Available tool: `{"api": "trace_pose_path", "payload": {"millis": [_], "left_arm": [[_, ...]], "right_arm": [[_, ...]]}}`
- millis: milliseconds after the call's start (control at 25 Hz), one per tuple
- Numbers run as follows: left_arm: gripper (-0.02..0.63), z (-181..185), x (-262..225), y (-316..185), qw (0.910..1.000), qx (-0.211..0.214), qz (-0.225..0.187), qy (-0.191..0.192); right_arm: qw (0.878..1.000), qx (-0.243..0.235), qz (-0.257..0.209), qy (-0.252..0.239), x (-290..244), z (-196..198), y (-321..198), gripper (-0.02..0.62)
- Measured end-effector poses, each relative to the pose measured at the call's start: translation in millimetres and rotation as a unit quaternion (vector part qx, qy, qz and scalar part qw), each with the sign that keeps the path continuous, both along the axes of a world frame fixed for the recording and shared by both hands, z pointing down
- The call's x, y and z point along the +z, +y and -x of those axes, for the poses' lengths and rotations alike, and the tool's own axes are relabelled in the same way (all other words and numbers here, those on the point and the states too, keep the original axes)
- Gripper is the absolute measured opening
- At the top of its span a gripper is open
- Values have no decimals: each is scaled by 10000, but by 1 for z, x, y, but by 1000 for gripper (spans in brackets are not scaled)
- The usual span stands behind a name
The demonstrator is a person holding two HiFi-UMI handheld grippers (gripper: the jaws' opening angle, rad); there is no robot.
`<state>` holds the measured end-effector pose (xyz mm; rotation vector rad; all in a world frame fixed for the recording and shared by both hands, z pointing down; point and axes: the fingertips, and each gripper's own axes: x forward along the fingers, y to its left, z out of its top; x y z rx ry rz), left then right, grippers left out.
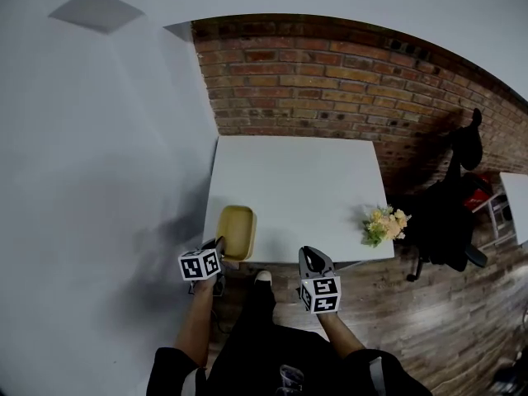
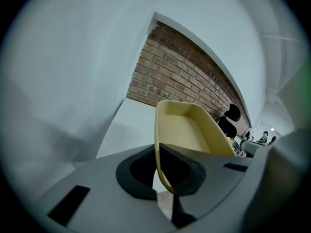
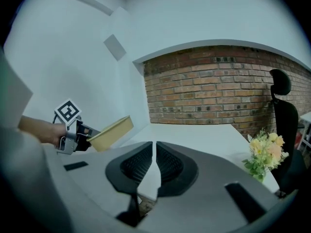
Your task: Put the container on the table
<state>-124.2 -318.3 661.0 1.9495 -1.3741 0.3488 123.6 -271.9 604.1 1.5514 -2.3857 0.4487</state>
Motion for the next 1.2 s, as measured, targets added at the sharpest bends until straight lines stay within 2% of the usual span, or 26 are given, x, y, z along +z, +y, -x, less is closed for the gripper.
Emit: {"api": "trace_pose_path", "payload": {"millis": [320, 560, 800, 1200], "left_arm": [[15, 28, 5, -110, 9997, -50, 57, -220], [15, 40, 5, -177, 9994, -87, 48, -346], [15, 54, 8, -231, 9984, -223, 114, -506], [15, 58, 32, -302, 9974, -330, 328, -550]], "right_arm": [[10000, 62, 49, 60, -4, 24, -96, 26], [9999, -7, 70, 92, -9, 46, -149, 25], [9999, -60, 132, 86, -9, 61, -189, 25], [9994, -197, 204, 185, -3, 79, -247, 26]]}}
